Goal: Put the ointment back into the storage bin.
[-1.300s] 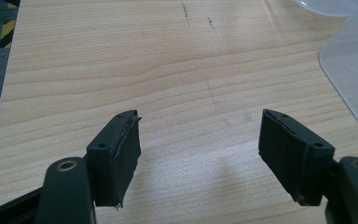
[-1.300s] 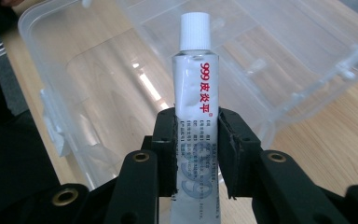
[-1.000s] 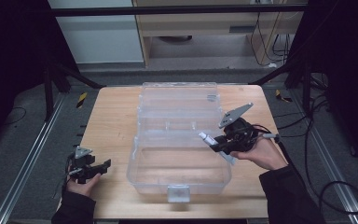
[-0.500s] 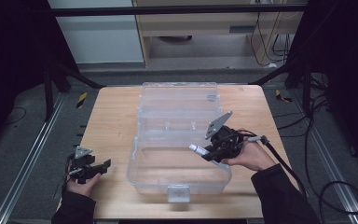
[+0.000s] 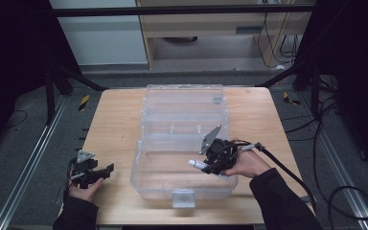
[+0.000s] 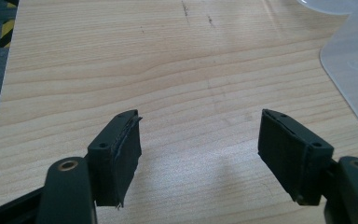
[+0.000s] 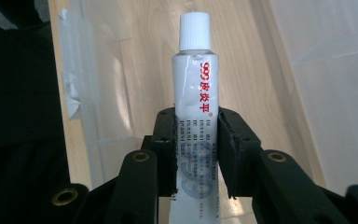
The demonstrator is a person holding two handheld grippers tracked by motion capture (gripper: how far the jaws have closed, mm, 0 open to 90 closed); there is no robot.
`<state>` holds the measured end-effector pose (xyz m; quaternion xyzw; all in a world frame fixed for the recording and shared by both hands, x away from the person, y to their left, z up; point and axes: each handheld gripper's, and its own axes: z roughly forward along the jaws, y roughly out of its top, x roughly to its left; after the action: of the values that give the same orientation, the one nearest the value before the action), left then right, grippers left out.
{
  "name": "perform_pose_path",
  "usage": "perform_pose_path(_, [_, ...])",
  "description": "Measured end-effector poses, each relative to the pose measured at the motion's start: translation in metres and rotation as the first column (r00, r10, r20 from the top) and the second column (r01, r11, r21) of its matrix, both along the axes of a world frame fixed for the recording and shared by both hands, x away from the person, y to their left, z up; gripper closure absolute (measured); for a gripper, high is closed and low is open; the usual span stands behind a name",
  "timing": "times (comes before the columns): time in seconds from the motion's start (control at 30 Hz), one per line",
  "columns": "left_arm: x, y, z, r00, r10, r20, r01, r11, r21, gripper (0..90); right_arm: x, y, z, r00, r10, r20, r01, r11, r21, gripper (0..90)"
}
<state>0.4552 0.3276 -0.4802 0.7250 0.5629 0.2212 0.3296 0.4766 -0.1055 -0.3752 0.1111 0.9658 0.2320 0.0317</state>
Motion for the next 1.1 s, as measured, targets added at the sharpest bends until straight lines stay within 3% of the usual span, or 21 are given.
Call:
perform_pose_path(0.5, [0.0,0.0,0.0,1.0,-0.002,-0.002,0.002,1.0,0.0,29.3,0.002,0.014,-0.031,0.9971,0.068,-0.035,-0.071,0.9934,-0.09,69.4])
perform_pose_path(0.87, [0.0,0.0,0.0,1.0,-0.004,-0.002,0.004,1.0,0.0,29.3,0.004,0.023,-0.051,0.9921,0.111,-0.058,-0.12,0.9765,-0.179,69.4])
perform_pose_path(1.1, [0.0,0.0,0.0,1.0,-0.004,-0.001,0.004,1.0,0.0,29.3,0.003,0.024,-0.06,0.9906,0.12,-0.066,-0.13,0.9732,-0.19,69.4])
